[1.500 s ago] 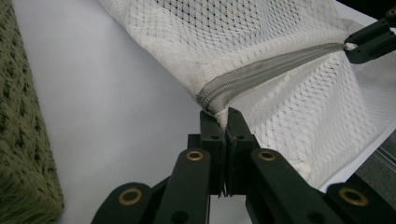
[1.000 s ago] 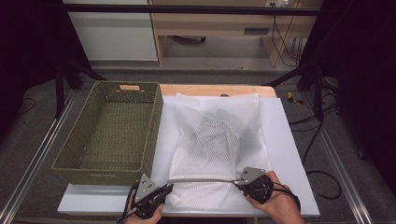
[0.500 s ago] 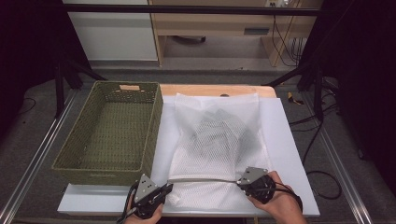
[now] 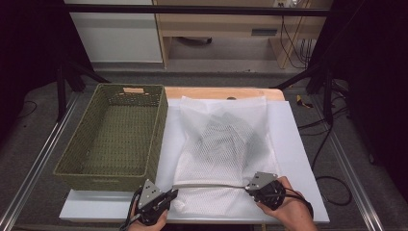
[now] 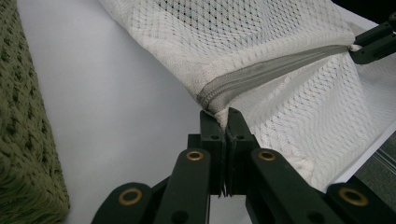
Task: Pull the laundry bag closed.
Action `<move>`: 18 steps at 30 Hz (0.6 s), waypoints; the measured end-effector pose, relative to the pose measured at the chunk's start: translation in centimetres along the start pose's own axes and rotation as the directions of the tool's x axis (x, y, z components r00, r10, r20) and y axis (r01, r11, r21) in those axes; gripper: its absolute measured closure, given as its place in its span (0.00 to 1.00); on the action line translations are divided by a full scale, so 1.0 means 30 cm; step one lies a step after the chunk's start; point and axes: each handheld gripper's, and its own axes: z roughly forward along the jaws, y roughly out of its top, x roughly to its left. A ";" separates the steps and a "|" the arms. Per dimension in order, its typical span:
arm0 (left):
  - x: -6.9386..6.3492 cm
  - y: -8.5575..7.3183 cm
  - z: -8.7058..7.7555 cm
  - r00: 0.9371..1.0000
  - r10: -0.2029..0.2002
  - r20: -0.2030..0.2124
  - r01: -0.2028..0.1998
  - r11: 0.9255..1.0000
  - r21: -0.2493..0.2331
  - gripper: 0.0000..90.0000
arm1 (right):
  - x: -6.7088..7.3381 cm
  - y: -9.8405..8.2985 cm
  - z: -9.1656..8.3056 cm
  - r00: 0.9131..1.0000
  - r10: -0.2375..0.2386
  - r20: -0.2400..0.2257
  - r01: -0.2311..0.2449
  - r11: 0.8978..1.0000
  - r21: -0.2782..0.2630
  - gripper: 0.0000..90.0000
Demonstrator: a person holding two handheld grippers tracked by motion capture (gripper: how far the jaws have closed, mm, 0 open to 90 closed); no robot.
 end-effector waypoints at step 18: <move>0.001 0.000 -0.003 1.000 0.003 -0.004 -0.003 1.000 0.000 0.98 | -0.013 -0.038 -0.016 1.000 0.015 0.021 -0.015 1.000 -0.003 0.91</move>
